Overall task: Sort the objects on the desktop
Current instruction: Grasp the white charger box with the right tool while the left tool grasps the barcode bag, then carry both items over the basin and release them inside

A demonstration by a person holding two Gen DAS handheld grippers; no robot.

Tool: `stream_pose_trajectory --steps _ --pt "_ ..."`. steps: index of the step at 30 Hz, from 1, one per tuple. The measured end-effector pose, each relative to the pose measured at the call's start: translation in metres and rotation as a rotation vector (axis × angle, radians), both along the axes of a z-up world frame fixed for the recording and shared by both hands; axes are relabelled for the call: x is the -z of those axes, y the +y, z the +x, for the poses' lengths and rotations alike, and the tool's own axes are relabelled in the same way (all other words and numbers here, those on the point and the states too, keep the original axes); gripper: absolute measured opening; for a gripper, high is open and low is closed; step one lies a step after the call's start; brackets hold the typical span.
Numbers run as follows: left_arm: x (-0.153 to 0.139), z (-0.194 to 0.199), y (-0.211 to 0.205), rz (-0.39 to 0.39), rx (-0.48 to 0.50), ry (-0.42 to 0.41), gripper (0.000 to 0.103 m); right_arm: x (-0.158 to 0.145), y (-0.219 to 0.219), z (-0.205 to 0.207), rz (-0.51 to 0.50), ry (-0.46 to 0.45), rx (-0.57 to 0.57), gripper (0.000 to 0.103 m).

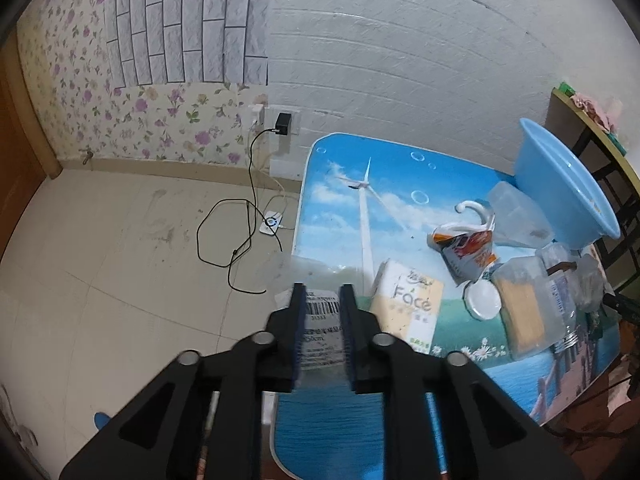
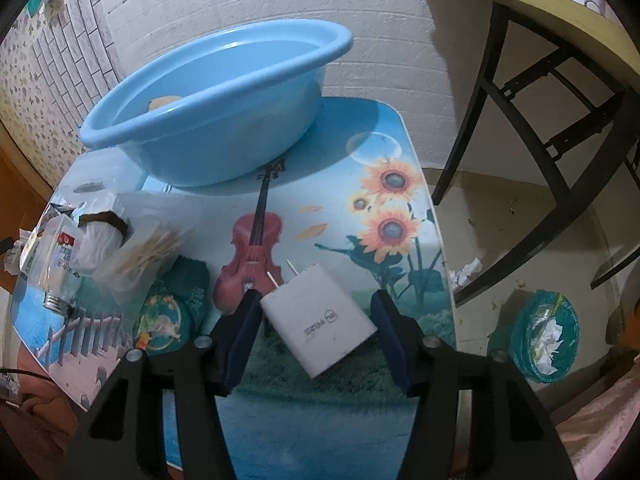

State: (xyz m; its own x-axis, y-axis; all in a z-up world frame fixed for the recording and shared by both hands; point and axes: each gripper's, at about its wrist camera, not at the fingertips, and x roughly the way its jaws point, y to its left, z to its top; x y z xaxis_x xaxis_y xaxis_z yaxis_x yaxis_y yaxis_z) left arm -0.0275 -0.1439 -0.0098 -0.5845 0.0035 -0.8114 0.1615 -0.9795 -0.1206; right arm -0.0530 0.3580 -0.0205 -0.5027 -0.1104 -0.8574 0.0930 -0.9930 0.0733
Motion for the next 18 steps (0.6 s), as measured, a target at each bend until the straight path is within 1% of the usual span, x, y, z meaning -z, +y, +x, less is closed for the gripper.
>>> stream_pose_trajectory --steps 1,2,3,4,7,13,17,18 --pt "0.0 0.0 0.001 -0.005 0.003 0.0 0.041 0.0 -0.001 0.001 0.002 -0.002 0.001 0.056" --pt "0.0 0.0 0.001 -0.012 0.006 0.0 0.05 0.0 -0.002 0.002 0.003 -0.003 0.001 0.056" --pt "0.0 0.0 0.002 -0.022 0.007 0.0 0.064 0.0 -0.003 0.003 0.003 -0.005 0.003 0.056" --pt "0.0 0.0 0.002 -0.031 0.01 0.002 0.066 -0.001 -0.004 0.004 0.006 -0.006 0.004 0.056" --pt "0.002 -0.002 0.001 -0.036 0.019 -0.003 0.066 -0.001 -0.007 0.006 0.016 -0.01 0.0 0.056" --pt "0.019 -0.006 0.0 -0.061 0.024 -0.052 0.067 -0.003 -0.022 0.011 0.044 -0.02 -0.043 0.056" --pt "0.023 -0.005 -0.004 -0.026 0.019 -0.03 0.068 0.0 -0.028 0.009 0.063 -0.029 -0.057 0.057" --pt "0.024 -0.005 -0.005 -0.018 0.022 -0.025 0.066 0.001 -0.028 0.009 0.066 -0.031 -0.056 0.057"
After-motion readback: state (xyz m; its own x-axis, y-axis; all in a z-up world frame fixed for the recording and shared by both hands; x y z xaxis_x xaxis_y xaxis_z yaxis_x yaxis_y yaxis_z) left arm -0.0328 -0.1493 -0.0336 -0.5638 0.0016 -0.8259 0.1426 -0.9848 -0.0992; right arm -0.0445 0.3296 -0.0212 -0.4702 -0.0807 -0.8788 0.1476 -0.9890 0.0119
